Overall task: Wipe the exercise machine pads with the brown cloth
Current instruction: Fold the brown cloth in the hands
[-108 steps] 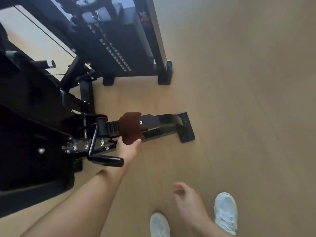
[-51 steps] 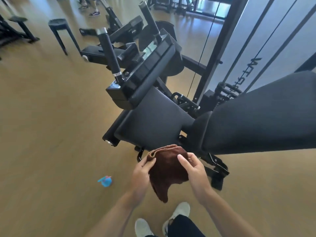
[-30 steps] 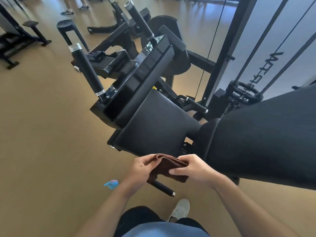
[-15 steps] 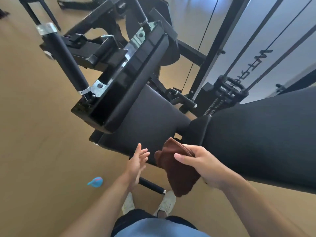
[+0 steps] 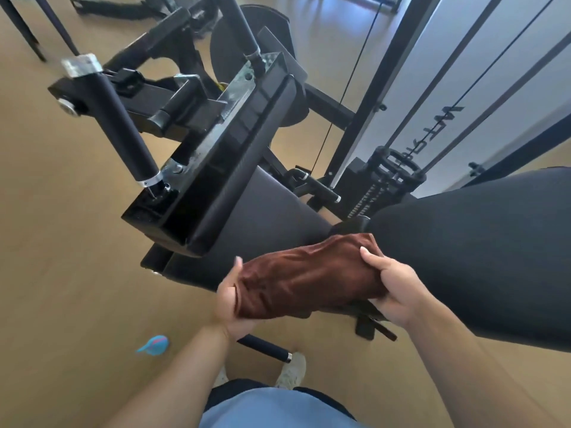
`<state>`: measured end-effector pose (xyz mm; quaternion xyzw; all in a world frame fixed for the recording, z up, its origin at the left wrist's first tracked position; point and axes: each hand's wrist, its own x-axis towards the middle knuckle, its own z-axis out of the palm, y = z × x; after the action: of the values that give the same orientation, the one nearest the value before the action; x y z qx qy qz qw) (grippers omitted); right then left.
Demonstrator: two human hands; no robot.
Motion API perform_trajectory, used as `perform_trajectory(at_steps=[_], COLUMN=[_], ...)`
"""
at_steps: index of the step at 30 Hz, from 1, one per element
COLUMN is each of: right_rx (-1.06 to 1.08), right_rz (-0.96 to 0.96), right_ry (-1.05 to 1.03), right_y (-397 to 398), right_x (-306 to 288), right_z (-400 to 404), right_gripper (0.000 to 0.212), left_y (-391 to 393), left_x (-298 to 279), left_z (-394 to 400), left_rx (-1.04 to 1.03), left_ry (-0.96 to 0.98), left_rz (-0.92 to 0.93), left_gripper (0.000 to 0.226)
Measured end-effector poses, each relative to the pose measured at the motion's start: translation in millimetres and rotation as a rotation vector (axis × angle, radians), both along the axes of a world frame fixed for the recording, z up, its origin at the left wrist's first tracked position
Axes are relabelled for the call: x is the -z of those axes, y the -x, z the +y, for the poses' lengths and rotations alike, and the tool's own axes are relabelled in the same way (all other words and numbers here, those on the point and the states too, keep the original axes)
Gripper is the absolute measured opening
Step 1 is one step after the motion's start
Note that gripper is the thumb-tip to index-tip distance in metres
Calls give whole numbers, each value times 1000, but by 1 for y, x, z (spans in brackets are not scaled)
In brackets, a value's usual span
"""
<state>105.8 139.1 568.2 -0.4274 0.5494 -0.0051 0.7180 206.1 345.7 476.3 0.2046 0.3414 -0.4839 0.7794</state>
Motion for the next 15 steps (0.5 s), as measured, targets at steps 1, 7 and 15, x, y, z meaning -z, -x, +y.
perform_trajectory(at_steps=[1,7,15], right_rx=[-3,26,-58], right_rz=[43,215,144], right_ry=[39,166,109], right_y=[2,17,18], right_x=[6,49,63], right_z=[-3,-9,11], right_gripper=[26,33,29], left_y=[-1,-11,7], left_x=[21,61,54], left_z=[7,30,9], left_rx=[168,344,414], left_ry=[-156,-184,-378], left_rz=[-184,-339,-341], left_gripper=[64,53,46])
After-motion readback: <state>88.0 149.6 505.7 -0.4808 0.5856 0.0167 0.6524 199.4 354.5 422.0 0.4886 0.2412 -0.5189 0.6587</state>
